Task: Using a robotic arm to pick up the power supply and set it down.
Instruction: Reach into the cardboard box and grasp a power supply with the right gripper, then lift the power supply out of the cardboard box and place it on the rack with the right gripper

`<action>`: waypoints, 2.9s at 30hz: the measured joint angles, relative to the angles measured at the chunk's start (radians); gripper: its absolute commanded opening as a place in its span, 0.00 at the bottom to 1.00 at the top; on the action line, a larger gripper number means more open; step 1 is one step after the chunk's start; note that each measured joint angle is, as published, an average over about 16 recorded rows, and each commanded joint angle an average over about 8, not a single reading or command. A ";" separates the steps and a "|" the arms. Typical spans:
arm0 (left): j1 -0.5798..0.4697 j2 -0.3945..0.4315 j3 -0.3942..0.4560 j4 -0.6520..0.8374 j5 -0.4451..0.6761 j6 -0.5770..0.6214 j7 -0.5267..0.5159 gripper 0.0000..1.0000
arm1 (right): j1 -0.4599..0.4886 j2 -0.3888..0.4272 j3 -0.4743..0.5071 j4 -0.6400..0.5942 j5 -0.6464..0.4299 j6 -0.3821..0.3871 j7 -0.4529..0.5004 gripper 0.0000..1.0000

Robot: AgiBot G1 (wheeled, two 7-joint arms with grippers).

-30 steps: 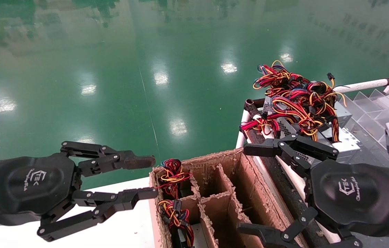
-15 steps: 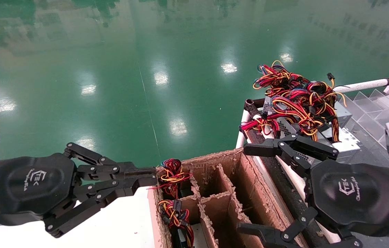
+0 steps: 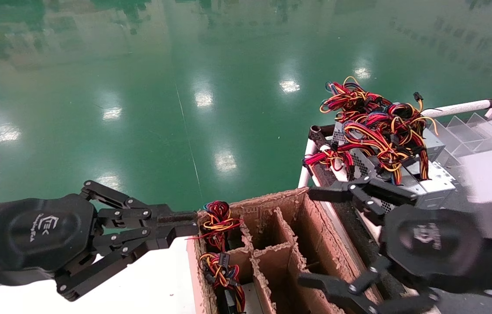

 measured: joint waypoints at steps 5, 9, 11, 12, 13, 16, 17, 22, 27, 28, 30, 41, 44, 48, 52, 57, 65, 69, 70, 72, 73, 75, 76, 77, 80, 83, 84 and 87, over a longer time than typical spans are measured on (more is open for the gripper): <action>0.000 0.000 0.000 0.000 0.000 0.000 0.000 1.00 | 0.025 -0.027 -0.053 -0.006 -0.085 0.023 0.052 1.00; 0.000 0.000 0.000 0.000 0.000 0.000 0.000 1.00 | 0.051 -0.066 -0.104 -0.010 -0.164 0.038 0.097 1.00; 0.000 0.000 0.000 0.000 0.000 0.000 0.000 1.00 | 0.062 -0.090 -0.130 -0.013 -0.202 0.045 0.117 1.00; 0.000 0.000 0.000 0.000 0.000 0.000 0.000 1.00 | 0.067 -0.103 -0.143 -0.015 -0.220 0.049 0.127 1.00; 0.000 0.000 0.000 0.000 0.000 0.000 0.000 1.00 | 0.071 -0.117 -0.156 -0.017 -0.238 0.054 0.136 1.00; 0.000 0.000 0.000 0.000 0.000 0.000 0.000 1.00 | 0.081 -0.159 -0.192 -0.026 -0.290 0.070 0.157 0.74; 0.000 0.000 0.000 0.000 0.000 0.000 0.000 1.00 | 0.083 -0.174 -0.203 -0.030 -0.307 0.077 0.163 0.61; 0.000 0.000 0.000 0.000 0.000 0.000 0.000 1.00 | 0.085 -0.240 -0.245 -0.041 -0.380 0.123 0.175 0.01; 0.000 0.000 0.001 0.000 0.000 0.000 0.000 1.00 | 0.075 -0.288 -0.267 -0.049 -0.429 0.173 0.171 0.00; 0.000 0.000 0.001 0.000 0.000 0.000 0.000 1.00 | 0.073 -0.295 -0.270 -0.051 -0.437 0.182 0.169 0.00; 0.000 0.000 0.001 0.000 0.000 0.000 0.000 1.00 | 0.070 -0.308 -0.274 -0.054 -0.449 0.199 0.166 0.00; 0.000 0.000 0.001 0.000 -0.001 0.000 0.000 1.00 | 0.056 -0.345 -0.282 -0.073 -0.479 0.247 0.138 0.00; 0.000 0.000 0.001 0.000 -0.001 0.000 0.000 1.00 | 0.055 -0.352 -0.283 -0.081 -0.481 0.250 0.130 0.00; 0.000 0.000 0.001 0.000 -0.001 0.000 0.001 1.00 | 0.055 -0.359 -0.284 -0.093 -0.481 0.251 0.120 0.00; 0.000 0.000 0.001 0.000 -0.001 0.000 0.001 1.00 | 0.055 -0.364 -0.285 -0.106 -0.482 0.251 0.112 0.00; 0.000 0.000 0.001 0.000 -0.001 0.000 0.001 1.00 | 0.056 -0.369 -0.284 -0.120 -0.478 0.249 0.103 0.00; 0.000 0.000 0.001 0.000 -0.001 0.000 0.001 1.00 | 0.051 -0.368 -0.273 -0.137 -0.452 0.238 0.090 0.00; 0.000 0.000 0.001 0.000 -0.001 0.000 0.001 1.00 | 0.047 -0.361 -0.262 -0.144 -0.427 0.227 0.084 0.00; 0.000 0.000 0.001 0.000 -0.001 0.000 0.001 1.00 | 0.045 -0.359 -0.258 -0.145 -0.419 0.224 0.082 0.00; 0.000 0.000 0.001 0.000 -0.001 0.000 0.001 1.00 | 0.043 -0.352 -0.249 -0.146 -0.401 0.218 0.079 0.00; 0.000 0.000 0.001 0.000 -0.001 0.000 0.001 1.00 | 0.041 -0.347 -0.243 -0.147 -0.392 0.215 0.077 0.00; 0.000 -0.001 0.002 0.000 -0.001 0.000 0.001 1.00 | 0.038 -0.337 -0.230 -0.146 -0.370 0.210 0.073 0.00; 0.000 -0.001 0.002 0.000 -0.001 0.000 0.001 1.00 | 0.036 -0.332 -0.223 -0.146 -0.359 0.208 0.071 0.00; -0.001 -0.001 0.002 0.000 -0.001 0.000 0.001 1.00 | 0.034 -0.326 -0.215 -0.144 -0.348 0.207 0.069 0.00; -0.001 -0.001 0.002 0.000 -0.001 0.000 0.001 1.00 | 0.026 -0.305 -0.189 -0.138 -0.311 0.205 0.061 0.00; -0.001 -0.001 0.002 0.000 -0.001 0.000 0.001 1.00 | 0.016 -0.281 -0.156 -0.129 -0.267 0.209 0.054 0.00; -0.001 -0.001 0.002 0.000 -0.001 0.000 0.001 1.00 | 0.012 -0.272 -0.143 -0.126 -0.251 0.210 0.053 0.00; -0.001 -0.001 0.002 0.000 -0.001 -0.001 0.001 1.00 | 0.002 -0.244 -0.103 -0.116 -0.200 0.215 0.048 0.00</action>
